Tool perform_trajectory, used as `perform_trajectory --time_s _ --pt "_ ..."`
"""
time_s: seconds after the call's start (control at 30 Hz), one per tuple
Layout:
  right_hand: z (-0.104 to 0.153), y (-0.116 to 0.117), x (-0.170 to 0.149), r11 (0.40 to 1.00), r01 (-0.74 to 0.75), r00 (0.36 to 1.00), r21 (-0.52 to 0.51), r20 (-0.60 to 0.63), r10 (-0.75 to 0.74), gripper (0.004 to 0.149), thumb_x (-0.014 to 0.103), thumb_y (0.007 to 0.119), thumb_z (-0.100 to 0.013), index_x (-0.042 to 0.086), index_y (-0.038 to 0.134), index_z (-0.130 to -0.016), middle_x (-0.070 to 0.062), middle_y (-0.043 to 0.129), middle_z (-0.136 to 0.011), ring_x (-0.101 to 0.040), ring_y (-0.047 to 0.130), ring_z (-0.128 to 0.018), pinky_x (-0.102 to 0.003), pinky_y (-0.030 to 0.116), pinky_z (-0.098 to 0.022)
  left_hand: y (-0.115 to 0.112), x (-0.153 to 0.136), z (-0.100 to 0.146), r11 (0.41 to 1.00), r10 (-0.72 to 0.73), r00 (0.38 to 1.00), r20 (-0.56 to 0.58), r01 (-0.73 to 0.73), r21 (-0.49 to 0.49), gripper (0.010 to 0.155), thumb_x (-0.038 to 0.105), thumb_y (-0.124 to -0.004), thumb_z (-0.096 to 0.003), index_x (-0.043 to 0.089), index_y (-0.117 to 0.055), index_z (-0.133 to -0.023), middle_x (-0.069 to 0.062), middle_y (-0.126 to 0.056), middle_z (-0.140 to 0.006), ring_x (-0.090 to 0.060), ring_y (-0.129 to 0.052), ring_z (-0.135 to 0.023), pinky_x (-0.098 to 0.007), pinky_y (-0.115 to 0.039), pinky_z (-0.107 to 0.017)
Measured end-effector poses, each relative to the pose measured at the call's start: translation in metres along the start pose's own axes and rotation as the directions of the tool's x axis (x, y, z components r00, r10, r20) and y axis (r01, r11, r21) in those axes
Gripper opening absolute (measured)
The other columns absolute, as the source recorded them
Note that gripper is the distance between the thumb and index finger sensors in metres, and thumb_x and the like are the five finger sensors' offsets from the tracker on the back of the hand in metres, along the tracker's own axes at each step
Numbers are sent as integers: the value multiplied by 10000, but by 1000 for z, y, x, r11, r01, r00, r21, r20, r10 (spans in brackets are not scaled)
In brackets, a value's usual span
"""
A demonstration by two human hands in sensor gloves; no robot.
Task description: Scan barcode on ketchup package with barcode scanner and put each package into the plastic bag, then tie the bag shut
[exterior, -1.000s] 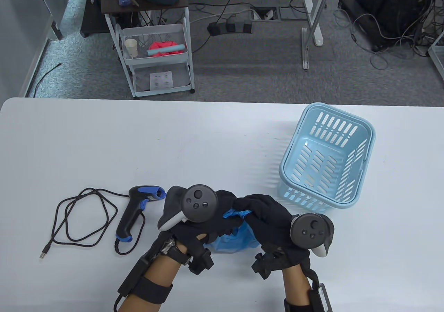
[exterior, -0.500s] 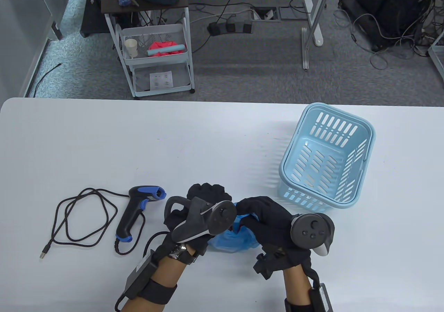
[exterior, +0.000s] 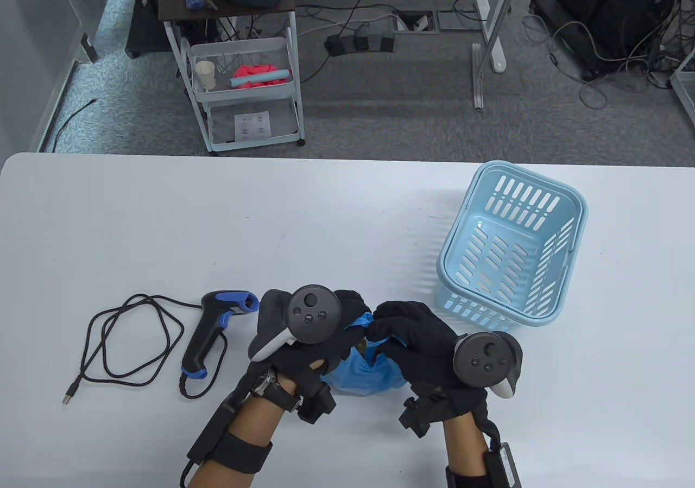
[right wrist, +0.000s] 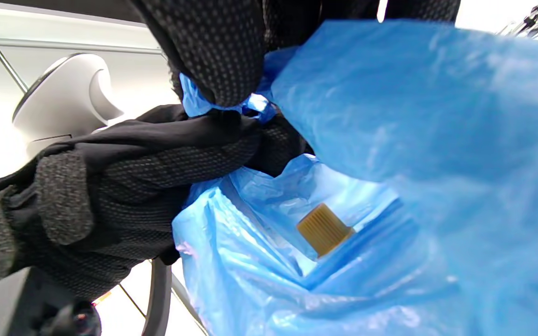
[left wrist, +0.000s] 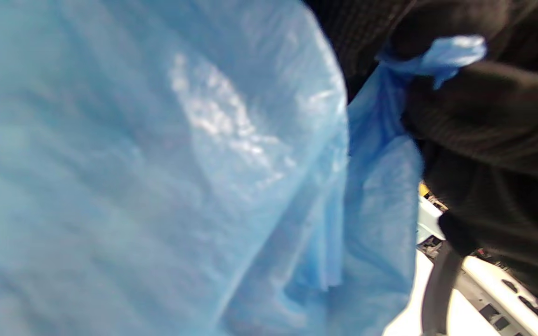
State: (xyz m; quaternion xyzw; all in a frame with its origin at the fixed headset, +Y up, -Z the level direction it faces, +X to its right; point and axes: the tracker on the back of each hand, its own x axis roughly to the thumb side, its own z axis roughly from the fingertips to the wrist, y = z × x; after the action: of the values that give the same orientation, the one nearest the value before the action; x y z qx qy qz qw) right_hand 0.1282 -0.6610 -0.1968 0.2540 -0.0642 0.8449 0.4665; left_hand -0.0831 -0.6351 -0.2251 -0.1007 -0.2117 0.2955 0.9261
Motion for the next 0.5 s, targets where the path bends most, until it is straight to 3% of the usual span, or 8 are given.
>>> perform_trajectory --time_s 0.33,0.5 --pt "0 0 -4 999 29 999 -34 -25 -30 330 218 826 -512 241 785 -838 -119 818 -901 -405 745 -837 -624 562 -702 8 -3 5 990 134 989 61 -131 -46 563 407 -858 -442 109 -791 -915 -95 -670 -1071 -412 -807 -938 -589 -674 -697" --pt "0 1 -5 999 26 999 -38 -32 -27 341 240 825 -513 231 772 -850 -119 834 -878 -401 761 -820 -620 574 -695 10 0 6 991 137 988 68 -137 -11 572 443 -846 -442 113 -786 -906 -94 -671 -1065 -410 -812 -929 -585 -678 -693"
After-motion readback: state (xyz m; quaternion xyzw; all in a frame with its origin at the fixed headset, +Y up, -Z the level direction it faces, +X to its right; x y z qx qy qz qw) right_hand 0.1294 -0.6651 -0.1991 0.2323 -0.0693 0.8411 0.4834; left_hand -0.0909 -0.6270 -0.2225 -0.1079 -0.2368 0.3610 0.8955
